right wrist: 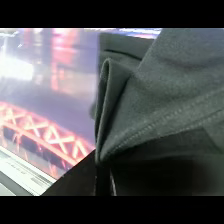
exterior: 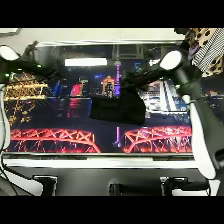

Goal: Fold the clothes and pants, and hang the long-sleeved shirts on hangers.

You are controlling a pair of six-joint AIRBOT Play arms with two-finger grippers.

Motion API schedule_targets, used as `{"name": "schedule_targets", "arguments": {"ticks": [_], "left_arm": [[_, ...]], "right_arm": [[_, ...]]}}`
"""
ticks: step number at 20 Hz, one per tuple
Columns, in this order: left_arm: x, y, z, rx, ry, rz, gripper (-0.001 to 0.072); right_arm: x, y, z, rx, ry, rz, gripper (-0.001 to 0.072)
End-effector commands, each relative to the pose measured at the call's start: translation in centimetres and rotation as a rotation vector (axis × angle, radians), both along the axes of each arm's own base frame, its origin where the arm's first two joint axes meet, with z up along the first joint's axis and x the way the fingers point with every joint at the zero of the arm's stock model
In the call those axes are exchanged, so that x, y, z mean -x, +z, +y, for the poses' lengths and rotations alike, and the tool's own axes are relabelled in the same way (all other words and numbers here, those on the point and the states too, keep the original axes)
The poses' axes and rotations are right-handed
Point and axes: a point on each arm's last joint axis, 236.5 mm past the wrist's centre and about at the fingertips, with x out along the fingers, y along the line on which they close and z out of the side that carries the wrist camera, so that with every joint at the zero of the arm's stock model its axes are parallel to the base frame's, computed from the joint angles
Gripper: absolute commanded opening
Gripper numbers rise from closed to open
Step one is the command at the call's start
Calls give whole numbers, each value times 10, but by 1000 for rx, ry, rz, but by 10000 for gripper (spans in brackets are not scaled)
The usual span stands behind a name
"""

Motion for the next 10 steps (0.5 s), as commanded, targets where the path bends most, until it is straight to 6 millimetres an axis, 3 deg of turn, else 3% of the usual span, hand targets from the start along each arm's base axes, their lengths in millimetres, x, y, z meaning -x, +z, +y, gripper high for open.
{"name": "schedule_targets", "arguments": {"ticks": [1, 6, 10], "left_arm": [[1, 8, 52, -10, 96, -5, 14], [0, 7, 63, -12, 113, -7, 14], [0, 4, 63, -11, 113, 0, 14]], "right_arm": [[-6, -32, 41, -18, 9, 20, 29], [-19, -61, 68, -98, -27, 70, 29], [-12, -76, 79, -87, -7, 99, 30]]}}
